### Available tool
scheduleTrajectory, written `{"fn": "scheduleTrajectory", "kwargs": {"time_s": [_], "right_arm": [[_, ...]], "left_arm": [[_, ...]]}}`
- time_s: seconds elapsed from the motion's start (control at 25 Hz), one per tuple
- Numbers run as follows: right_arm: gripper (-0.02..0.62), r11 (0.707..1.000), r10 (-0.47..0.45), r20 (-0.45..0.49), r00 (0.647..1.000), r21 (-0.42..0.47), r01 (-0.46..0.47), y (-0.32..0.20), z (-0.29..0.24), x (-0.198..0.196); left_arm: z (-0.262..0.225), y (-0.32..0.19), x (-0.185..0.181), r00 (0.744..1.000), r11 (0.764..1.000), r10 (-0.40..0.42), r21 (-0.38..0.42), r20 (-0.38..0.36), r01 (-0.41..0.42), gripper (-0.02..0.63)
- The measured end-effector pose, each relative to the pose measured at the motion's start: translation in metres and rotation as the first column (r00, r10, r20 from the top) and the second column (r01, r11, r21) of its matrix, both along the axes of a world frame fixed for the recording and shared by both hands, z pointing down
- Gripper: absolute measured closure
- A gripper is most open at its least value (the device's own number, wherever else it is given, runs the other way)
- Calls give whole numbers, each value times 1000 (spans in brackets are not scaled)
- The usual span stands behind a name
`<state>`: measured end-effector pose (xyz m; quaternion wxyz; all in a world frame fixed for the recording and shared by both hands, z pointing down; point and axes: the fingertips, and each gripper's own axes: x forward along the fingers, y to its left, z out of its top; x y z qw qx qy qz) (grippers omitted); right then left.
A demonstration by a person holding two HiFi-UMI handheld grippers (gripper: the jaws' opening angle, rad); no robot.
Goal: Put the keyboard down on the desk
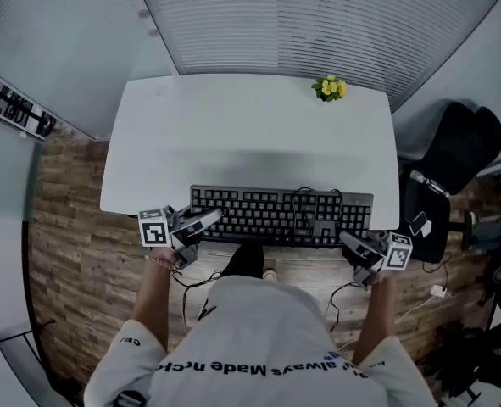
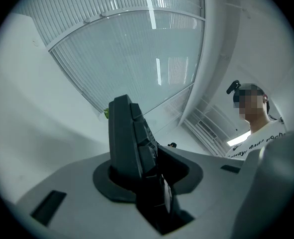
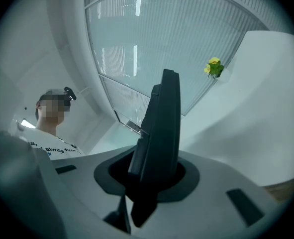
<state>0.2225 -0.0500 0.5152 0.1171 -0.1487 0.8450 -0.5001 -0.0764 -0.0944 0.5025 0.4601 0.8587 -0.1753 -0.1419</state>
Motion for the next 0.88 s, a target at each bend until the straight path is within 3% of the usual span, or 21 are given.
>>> {"fn": "scheduleTrajectory", "kwargs": {"time_s": [0.52, 0.76, 0.88], "right_arm": [[485, 1000, 5, -11, 1000, -18, -5, -74, 0, -24], [483, 999, 8, -19, 1000, -45, -9, -134, 12, -44], [483, 999, 14, -29, 999, -36, -15, -133, 9, -45]], "left_arm": [[3, -76, -23, 1000, 1000, 4, -12, 0, -4, 471], [19, -137, -42, 1000, 999, 7, -44, 0, -7, 471], [17, -137, -42, 1000, 999, 9, -40, -3, -9, 471]]}}
